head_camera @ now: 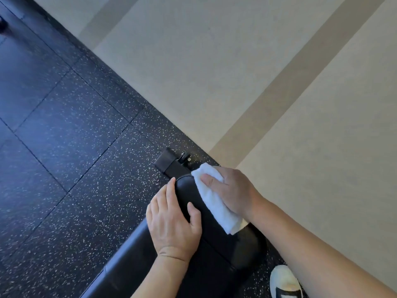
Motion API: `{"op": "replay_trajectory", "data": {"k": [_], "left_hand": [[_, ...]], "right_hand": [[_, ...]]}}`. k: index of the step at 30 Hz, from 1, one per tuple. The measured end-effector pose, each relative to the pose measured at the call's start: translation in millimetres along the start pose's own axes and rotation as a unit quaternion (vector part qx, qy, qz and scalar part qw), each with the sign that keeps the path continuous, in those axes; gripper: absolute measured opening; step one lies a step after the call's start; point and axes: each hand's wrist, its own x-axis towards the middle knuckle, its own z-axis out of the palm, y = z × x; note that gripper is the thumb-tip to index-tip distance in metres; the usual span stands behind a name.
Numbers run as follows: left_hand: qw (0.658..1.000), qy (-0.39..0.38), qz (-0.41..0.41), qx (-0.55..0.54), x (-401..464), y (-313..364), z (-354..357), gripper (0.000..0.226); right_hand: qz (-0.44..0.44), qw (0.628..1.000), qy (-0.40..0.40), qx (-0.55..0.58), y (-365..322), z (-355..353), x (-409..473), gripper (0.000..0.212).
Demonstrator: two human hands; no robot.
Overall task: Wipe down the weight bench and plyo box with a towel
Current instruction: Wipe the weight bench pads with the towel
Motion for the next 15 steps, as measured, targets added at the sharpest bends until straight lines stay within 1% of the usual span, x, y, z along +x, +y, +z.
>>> {"op": "replay_trajectory", "data": {"k": [1, 6, 7, 10, 12, 14, 15], "left_hand": [[1.000, -0.005, 0.001, -0.007, 1, 0, -2, 0.072], [0.997, -0.062, 0.028, -0.030, 5, -7, -19, 0.073], [0.997, -0.076, 0.023, -0.019, 5, -16, -23, 0.073], [0.992, -0.117, -0.046, 0.012, -1, -54, -32, 0.070], [0.991, -0.123, -0.042, -0.007, -9, -79, -32, 0.065], [0.992, -0.118, -0.029, -0.021, -14, -99, -29, 0.059], [0.993, -0.114, -0.025, -0.022, -15, -105, -27, 0.057]], "right_hand": [[0.009, 1.000, 0.003, -0.016, -8, 3, 5, 0.032], [0.079, 0.991, 0.033, -0.106, -40, 1, 6, 0.041], [0.102, 0.987, 0.032, -0.116, -47, 0, 7, 0.041], [0.155, 0.975, 0.023, -0.156, -69, 6, 21, 0.040], [0.149, 0.951, 0.013, -0.270, -89, 19, 38, 0.036], [0.093, 0.909, 0.003, -0.406, -109, 47, 55, 0.028], [0.056, 0.886, -0.017, -0.460, -117, 67, 60, 0.023]]}}
